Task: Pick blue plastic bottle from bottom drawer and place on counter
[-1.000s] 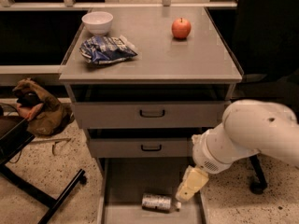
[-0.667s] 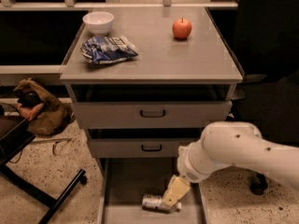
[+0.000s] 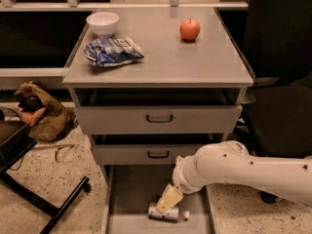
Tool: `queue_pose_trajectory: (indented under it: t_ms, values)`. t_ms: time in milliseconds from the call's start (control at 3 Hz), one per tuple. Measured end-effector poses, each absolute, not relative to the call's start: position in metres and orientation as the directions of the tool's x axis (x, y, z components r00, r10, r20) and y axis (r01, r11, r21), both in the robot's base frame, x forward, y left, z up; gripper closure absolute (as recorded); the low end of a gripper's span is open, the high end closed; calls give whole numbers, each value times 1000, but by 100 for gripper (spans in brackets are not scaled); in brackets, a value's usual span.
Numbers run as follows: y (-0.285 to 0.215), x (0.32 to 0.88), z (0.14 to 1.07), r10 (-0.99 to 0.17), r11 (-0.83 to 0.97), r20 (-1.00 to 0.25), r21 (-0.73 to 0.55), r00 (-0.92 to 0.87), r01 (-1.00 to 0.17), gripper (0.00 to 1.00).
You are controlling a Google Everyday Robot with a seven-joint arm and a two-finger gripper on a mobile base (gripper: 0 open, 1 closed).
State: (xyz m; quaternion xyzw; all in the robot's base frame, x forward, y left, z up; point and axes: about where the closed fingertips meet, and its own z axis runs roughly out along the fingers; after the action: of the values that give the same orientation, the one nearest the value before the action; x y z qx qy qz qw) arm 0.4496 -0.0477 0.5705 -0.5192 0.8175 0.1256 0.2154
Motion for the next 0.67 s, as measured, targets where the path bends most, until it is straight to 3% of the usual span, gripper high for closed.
queue_pose_trajectory:
  t_ms: [667]
  values:
    - [-38, 456, 548, -761, 425, -533, 19, -369, -905, 0]
